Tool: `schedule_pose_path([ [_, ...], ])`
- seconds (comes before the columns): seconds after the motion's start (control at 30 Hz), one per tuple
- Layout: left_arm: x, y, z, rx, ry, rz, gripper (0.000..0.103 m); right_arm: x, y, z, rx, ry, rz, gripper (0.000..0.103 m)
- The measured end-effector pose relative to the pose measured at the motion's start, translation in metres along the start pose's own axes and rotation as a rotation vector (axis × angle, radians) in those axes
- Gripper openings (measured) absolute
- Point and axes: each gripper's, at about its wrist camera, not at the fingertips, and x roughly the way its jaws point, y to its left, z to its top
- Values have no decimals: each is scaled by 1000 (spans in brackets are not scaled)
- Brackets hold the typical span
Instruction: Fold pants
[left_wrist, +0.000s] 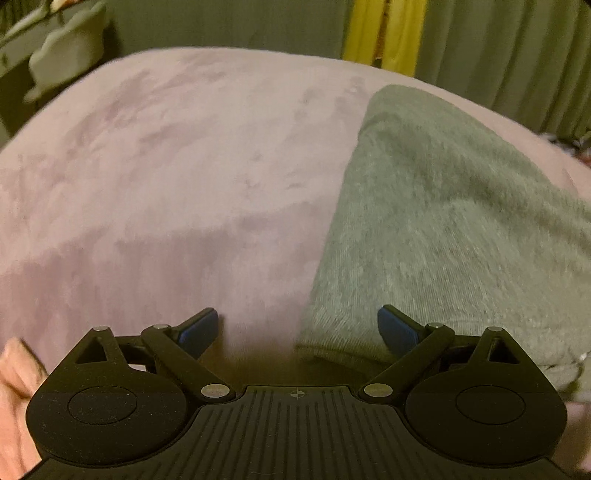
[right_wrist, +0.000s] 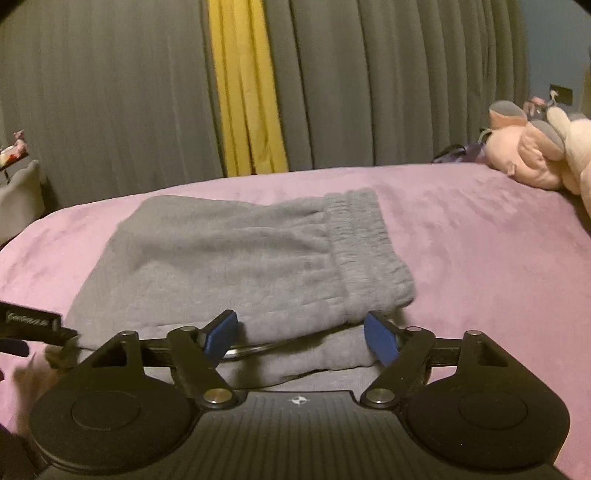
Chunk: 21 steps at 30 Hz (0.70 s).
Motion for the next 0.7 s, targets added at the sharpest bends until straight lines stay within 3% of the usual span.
schedule_pose_path([
  [0.03, -3, 4, -2, -27, 4, -11, 98, -5, 4, 0, -4, -15, 14, 47],
  [0.07, -6, 8, -4, -56, 8, -22, 98, -9, 8, 1, -10, -29, 19, 39],
  [0.13, -7, 12, -6, -94, 12, -40, 98, -15, 16, 4, -16, -55, 28, 39],
  [0.27, -9, 8, -8, -66, 5, -31, 98, -7, 27, 9, -43, -63, 20, 39],
  [0.33, -8, 7, -8, -56, 2, -29, 98, 6, 27, 4, -43, -11, 10, 39],
  [0.4, -7, 8, -8, -57, 9, -33, 98, 26, 22, -7, -61, 117, -14, 40],
  [0.5, -6, 10, -8, -71, 18, -38, 98, 18, 17, -5, -54, 117, 1, 39],
  [0.6, -5, 12, -7, -85, 26, -37, 99, 12, -6, -2, 84, 154, 2, 42],
  [0.7, -5, 13, -7, -87, 21, -36, 99, 6, -45, -6, 305, 186, -19, 43],
])
